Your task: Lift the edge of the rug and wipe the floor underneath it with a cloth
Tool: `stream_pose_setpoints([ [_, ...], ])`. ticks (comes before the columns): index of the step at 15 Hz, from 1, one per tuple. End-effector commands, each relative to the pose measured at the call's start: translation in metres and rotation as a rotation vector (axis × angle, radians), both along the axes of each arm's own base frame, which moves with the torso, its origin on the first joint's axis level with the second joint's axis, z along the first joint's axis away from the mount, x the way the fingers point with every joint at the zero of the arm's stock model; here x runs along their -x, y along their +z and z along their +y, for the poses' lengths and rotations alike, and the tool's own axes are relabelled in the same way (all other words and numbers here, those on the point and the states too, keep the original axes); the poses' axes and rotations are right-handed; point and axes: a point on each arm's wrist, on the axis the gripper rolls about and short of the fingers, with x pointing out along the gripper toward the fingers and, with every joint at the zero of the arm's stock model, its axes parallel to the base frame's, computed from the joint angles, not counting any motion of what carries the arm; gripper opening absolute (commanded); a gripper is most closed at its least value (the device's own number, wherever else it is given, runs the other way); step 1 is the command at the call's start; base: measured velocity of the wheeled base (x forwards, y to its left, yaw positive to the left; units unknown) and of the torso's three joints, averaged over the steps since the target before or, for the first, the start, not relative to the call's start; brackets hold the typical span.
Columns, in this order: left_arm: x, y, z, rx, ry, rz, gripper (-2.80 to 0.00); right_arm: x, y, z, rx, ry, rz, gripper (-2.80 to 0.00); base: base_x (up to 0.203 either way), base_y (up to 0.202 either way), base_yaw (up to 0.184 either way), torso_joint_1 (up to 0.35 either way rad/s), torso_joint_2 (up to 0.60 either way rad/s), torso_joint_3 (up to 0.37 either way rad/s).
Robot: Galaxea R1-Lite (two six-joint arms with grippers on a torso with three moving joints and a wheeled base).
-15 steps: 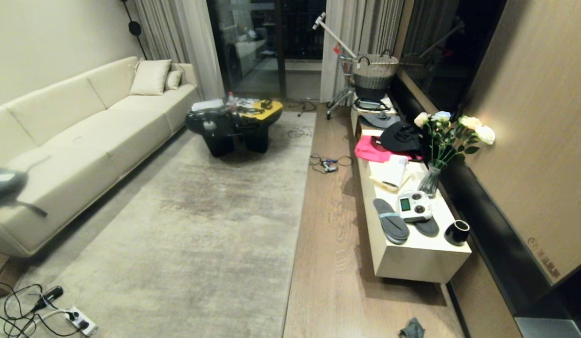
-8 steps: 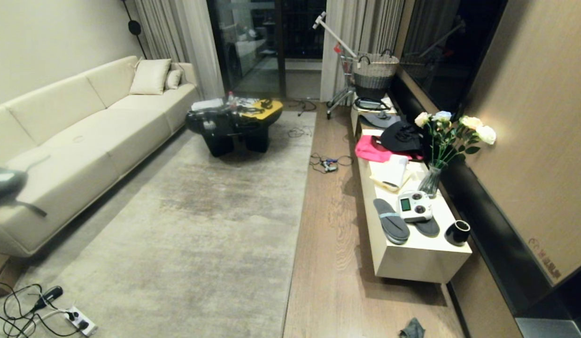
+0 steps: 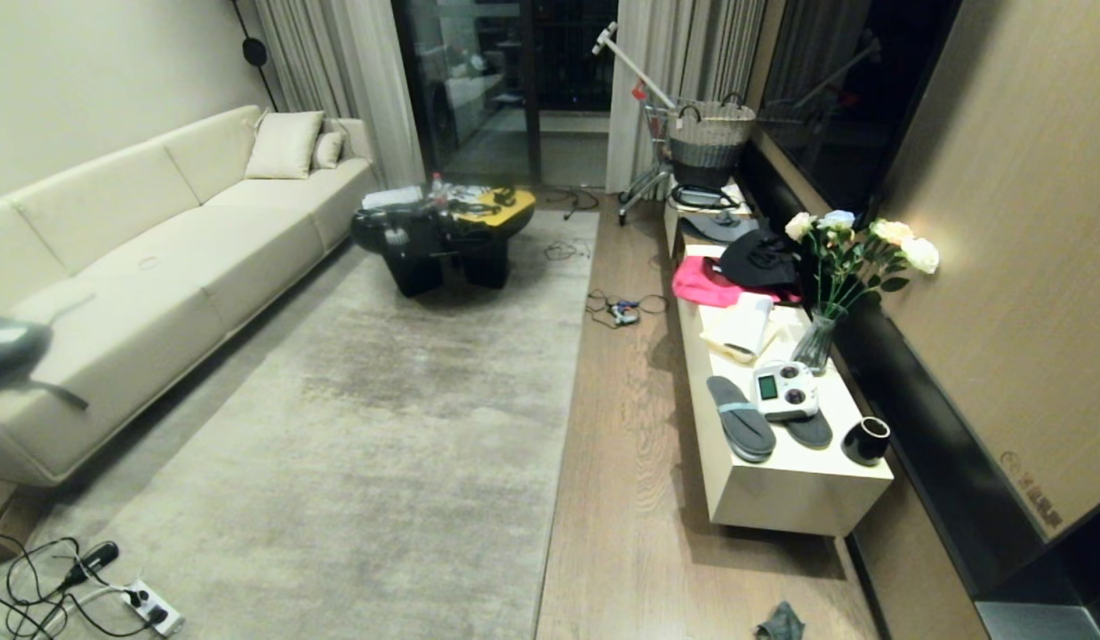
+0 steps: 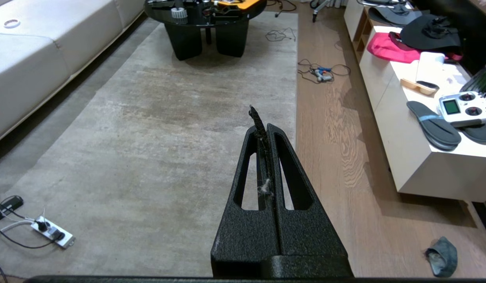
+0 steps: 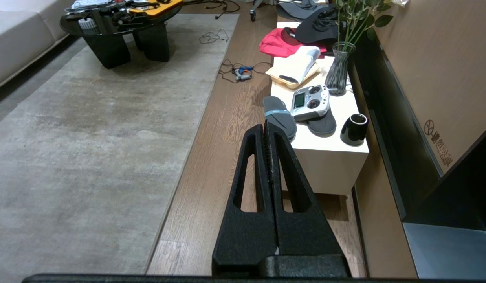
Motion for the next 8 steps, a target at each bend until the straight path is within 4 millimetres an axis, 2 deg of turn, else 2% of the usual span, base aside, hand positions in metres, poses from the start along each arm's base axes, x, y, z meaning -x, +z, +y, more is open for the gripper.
stream_pose_setpoints([
  [1,-0.0001,0.0001,0.0000,0.001,0.001,0.001,-2.80,0.0000,0.0001,0.0000,0.000,0.001,0.000,-2.80,0.000,0.000,0.000,0.000,0.00,0.000],
  [8,-0.0001,0.0001,0.0000,0.001,0.001,0.001,-2.80,-0.0001,0.0001,0.0000,-0.003,0.001,0.001,-2.80,0.000,0.000,0.000,0.000,0.00,0.000],
])
